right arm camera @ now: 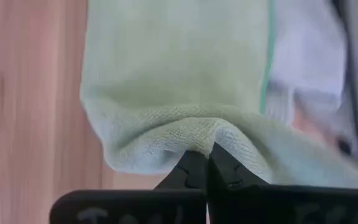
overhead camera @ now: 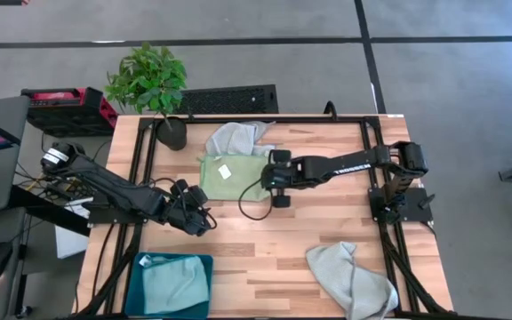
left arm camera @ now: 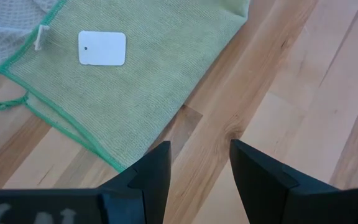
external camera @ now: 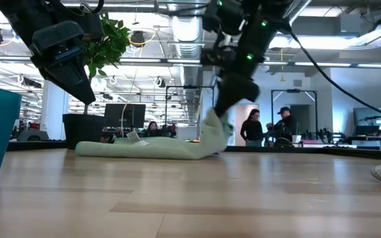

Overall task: Fold microfiber towels
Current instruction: Fold the green microfiber cloth

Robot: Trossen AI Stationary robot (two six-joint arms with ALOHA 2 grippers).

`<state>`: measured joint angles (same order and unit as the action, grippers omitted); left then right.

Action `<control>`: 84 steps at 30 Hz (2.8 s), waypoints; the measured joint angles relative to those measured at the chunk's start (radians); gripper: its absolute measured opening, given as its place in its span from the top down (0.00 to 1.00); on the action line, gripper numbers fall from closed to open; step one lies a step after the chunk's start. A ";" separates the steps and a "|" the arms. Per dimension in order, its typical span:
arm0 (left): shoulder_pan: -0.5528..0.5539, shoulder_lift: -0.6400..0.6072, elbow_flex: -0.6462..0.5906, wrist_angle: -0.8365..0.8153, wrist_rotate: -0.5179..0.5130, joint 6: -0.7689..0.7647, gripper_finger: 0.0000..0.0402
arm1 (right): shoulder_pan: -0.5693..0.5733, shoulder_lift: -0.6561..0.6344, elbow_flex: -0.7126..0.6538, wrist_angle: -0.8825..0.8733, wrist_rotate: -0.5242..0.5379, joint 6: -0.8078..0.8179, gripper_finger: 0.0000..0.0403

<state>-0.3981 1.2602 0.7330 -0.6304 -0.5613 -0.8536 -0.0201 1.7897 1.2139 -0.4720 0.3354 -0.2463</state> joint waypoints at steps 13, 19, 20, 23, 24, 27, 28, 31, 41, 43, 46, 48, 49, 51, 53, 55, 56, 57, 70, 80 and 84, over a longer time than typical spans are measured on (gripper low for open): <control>0.000 0.000 0.000 0.000 0.001 0.000 0.61 | -0.011 0.000 0.004 0.290 -0.050 -0.095 0.99; 0.000 0.000 0.000 -0.003 0.000 0.000 0.61 | -0.017 0.000 0.004 0.351 -0.048 -0.095 0.99; 0.000 0.000 0.000 -0.003 -0.001 0.000 0.61 | -0.017 -0.001 0.004 0.362 -0.049 -0.095 0.99; 0.000 0.000 0.000 -0.003 -0.019 0.003 0.61 | -0.016 -0.001 0.004 0.368 -0.050 -0.100 0.99; 0.000 0.000 0.000 -0.003 -0.021 0.003 0.61 | -0.016 -0.001 0.004 0.374 -0.049 -0.100 0.99; 0.000 0.000 0.000 -0.003 -0.023 0.003 0.61 | -0.016 -0.001 0.004 0.424 -0.050 -0.102 0.99; 0.000 0.000 0.000 -0.003 -0.023 0.003 0.61 | -0.016 -0.001 0.004 0.443 -0.050 -0.102 0.99; 0.000 0.000 0.000 -0.003 -0.023 0.003 0.61 | -0.016 -0.001 0.004 0.480 -0.050 -0.102 0.99; 0.000 0.000 0.000 -0.006 -0.023 0.003 0.61 | -0.017 0.032 0.007 0.541 -0.053 -0.095 0.99; 0.000 0.000 0.000 -0.008 -0.023 0.003 0.61 | -0.022 0.044 0.002 0.540 -0.053 -0.097 0.99; 0.000 0.000 0.000 -0.009 -0.023 0.003 0.61 | -0.022 0.097 0.010 0.586 -0.052 -0.111 0.99; 0.000 0.000 0.001 -0.012 -0.023 0.003 0.61 | -0.026 0.108 0.020 0.599 -0.052 -0.124 0.99; 0.000 0.000 0.001 -0.017 -0.023 0.004 0.61 | -0.027 0.121 0.037 0.633 -0.050 -0.135 0.99; 0.000 0.000 0.001 -0.016 -0.022 0.006 0.61 | -0.028 0.135 0.054 0.650 -0.051 -0.141 0.99; 0.000 0.000 0.001 -0.017 -0.022 0.008 0.61 | -0.031 0.162 0.077 0.631 -0.052 -0.139 0.99; 0.000 0.000 0.001 -0.017 -0.022 0.011 0.61 | -0.035 0.194 0.106 0.639 -0.068 -0.140 0.99; 0.000 0.000 0.001 -0.016 -0.022 0.011 0.61 | -0.035 0.207 0.120 0.641 -0.080 -0.139 0.99; 0.000 0.000 0.001 -0.017 -0.022 0.011 0.61 | -0.035 0.220 0.132 0.640 -0.092 -0.138 0.99; 0.000 0.000 0.001 -0.033 -0.019 0.011 0.61 | -0.033 0.361 0.290 0.633 -0.132 -0.174 0.96; 0.000 0.000 0.001 -0.038 -0.018 0.011 0.61 | -0.034 0.361 0.289 0.642 -0.159 -0.155 0.87; 0.000 0.000 0.001 -0.039 -0.018 0.011 0.61 | -0.035 0.377 0.288 0.654 -0.160 -0.150 0.81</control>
<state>-0.3979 1.2602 0.7338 -0.6689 -0.5797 -0.8421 -0.0547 2.1668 1.5021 0.1817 0.1754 -0.3966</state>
